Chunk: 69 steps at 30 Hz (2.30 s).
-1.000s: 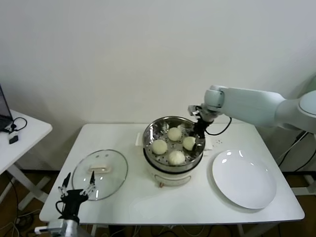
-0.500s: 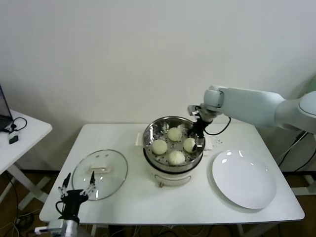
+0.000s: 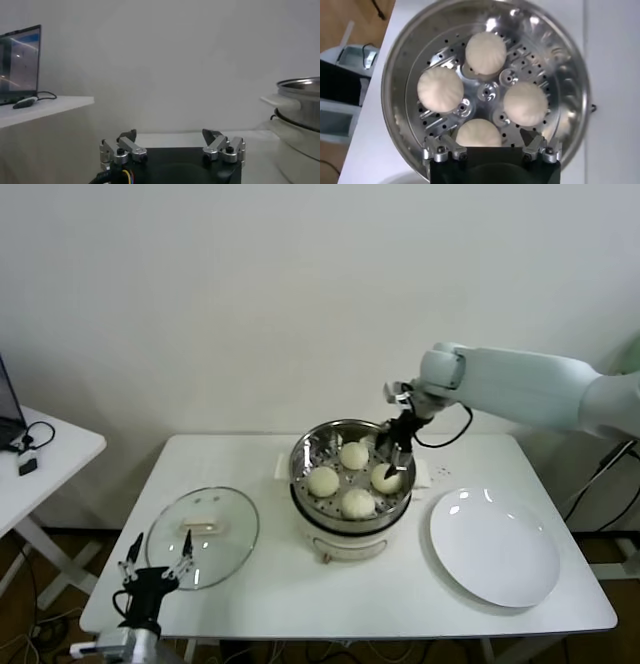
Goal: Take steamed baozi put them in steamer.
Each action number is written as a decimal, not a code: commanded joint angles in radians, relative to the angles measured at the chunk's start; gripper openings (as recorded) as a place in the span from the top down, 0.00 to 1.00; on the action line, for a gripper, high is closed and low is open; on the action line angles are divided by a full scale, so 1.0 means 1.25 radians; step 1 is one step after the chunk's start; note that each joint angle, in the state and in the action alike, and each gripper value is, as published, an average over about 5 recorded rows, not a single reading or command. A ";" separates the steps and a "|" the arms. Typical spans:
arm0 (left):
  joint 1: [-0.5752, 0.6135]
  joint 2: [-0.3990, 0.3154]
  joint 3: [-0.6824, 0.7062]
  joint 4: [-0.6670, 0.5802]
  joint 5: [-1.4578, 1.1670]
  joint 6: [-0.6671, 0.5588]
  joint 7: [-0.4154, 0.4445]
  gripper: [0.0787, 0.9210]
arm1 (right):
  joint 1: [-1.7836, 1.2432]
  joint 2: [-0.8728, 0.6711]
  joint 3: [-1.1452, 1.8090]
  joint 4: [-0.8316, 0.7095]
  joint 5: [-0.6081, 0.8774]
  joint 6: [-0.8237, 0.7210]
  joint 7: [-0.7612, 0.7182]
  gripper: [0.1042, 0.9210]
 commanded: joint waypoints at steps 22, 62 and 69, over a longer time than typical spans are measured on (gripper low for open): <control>-0.003 -0.024 0.019 -0.041 0.039 -0.039 -0.027 0.12 | -0.826 -0.569 1.016 0.470 -0.191 0.077 0.419 0.12; 0.020 -0.028 0.004 -0.032 0.054 -0.024 0.021 0.12 | -1.838 0.108 1.947 0.582 -0.328 0.386 0.593 0.12; 0.017 -0.024 0.003 -0.024 0.050 -0.023 0.027 0.12 | -1.836 0.108 1.949 0.586 -0.327 0.370 0.596 0.12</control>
